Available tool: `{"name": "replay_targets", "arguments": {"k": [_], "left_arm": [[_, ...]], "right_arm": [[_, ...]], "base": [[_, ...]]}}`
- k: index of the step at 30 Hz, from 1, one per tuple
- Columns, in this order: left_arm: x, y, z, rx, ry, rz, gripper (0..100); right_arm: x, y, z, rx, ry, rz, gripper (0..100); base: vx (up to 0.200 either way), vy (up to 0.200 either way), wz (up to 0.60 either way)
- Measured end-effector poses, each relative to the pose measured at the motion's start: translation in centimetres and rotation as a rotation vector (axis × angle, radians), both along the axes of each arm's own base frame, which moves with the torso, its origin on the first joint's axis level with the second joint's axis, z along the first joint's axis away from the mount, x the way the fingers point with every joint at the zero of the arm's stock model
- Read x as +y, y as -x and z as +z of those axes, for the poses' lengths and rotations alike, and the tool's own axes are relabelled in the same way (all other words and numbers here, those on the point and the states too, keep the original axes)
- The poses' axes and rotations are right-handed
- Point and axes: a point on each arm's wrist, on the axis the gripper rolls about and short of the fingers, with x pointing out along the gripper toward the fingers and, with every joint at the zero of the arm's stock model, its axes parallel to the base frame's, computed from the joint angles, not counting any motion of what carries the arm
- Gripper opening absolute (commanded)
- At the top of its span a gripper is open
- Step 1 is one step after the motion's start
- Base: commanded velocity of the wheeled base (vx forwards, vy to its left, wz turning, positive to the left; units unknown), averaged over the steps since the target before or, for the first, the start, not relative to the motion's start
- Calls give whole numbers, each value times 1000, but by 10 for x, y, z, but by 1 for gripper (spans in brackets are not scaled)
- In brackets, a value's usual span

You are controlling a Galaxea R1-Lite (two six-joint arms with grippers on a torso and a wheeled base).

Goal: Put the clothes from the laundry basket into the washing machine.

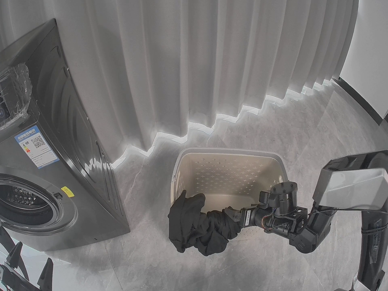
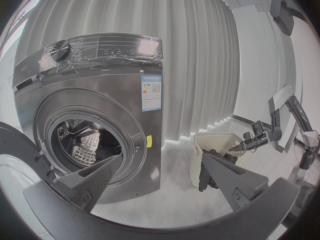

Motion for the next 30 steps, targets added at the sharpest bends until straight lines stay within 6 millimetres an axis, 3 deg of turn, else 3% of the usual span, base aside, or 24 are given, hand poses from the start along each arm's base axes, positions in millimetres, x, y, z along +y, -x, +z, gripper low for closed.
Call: {"name": "replay_targets", "arguments": {"k": [8, 26, 27, 30], "left_arm": [[0, 0, 0, 0, 0, 1, 100], [0, 0, 0, 0, -1, 0, 100], [0, 0, 0, 0, -1, 0, 100], [0, 0, 0, 0, -1, 0, 100]], "right_arm": [[15, -14, -15, -13, 0, 2, 100], [26, -18, -43, 19, 25, 23, 100], [27, -18, -43, 21, 26, 24, 0], [28, -17, -44, 22, 29, 26, 0]], "base": [[0, 0, 0], [0, 0, 0], [0, 0, 0], [0, 0, 0]]}}
